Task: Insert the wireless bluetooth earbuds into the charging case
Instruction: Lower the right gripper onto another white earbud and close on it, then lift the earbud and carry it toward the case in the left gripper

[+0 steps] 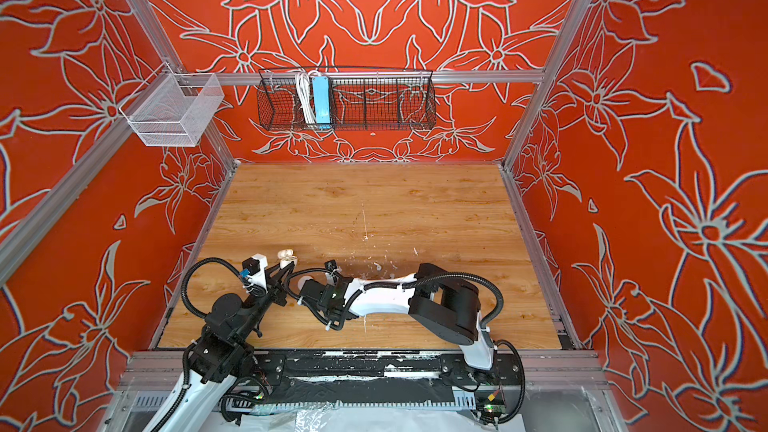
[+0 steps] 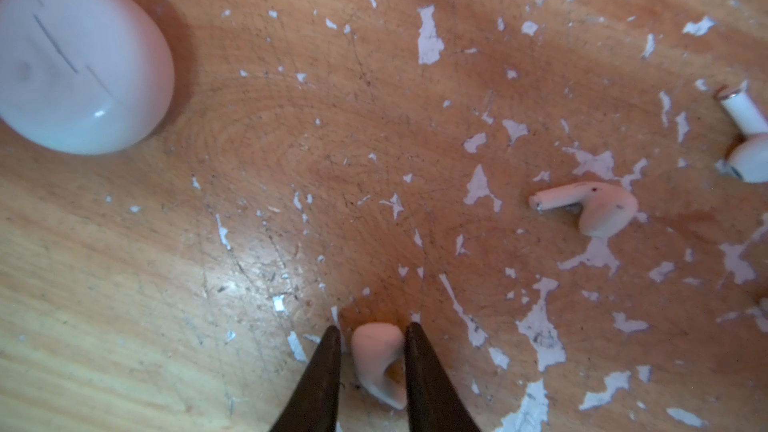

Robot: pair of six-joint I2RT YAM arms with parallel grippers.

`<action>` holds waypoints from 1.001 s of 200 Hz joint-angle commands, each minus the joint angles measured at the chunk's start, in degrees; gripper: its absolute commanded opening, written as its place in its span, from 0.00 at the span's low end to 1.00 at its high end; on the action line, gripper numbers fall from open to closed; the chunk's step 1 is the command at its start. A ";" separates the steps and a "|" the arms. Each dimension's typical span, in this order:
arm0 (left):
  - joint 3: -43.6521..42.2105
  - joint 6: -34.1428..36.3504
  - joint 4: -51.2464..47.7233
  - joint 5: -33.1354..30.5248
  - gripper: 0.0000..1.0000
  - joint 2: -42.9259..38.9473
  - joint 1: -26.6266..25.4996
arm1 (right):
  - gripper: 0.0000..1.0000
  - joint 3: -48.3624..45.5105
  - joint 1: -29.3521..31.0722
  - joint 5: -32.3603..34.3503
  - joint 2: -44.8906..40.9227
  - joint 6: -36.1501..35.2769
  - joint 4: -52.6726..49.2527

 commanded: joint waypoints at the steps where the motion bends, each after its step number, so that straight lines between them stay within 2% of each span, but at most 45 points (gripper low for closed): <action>1: 0.19 -0.28 0.60 0.74 0.00 -0.73 0.34 | 0.26 0.25 -0.23 2.01 1.24 1.72 -3.38; 37: 0.15 0.01 0.67 1.32 0.00 -0.73 0.43 | 0.22 -1.03 -0.49 2.20 0.66 2.47 -2.26; 72: -1.25 2.72 3.36 6.17 0.00 -0.73 0.43 | 0.18 -3.71 -0.54 2.76 -2.77 2.64 1.84; 96: -1.66 3.74 5.27 8.43 0.00 -0.73 0.43 | 0.16 -4.35 -0.55 4.89 -6.47 2.24 3.03; 127: -2.85 4.03 10.95 15.13 0.00 0.26 0.43 | 0.15 -7.18 -0.50 10.28 -15.16 0.31 5.70; 151: -3.08 4.05 15.63 21.17 0.00 1.66 0.34 | 0.15 -14.48 -0.42 13.68 -26.32 -3.90 15.35; 175: -3.56 2.90 22.68 26.95 0.00 2.73 0.34 | 0.15 -22.56 -0.10 14.57 -36.05 -12.18 29.68; 200: -2.34 1.70 28.68 31.49 0.00 5.11 0.26 | 0.14 -26.65 1.21 14.68 -44.22 -20.64 40.11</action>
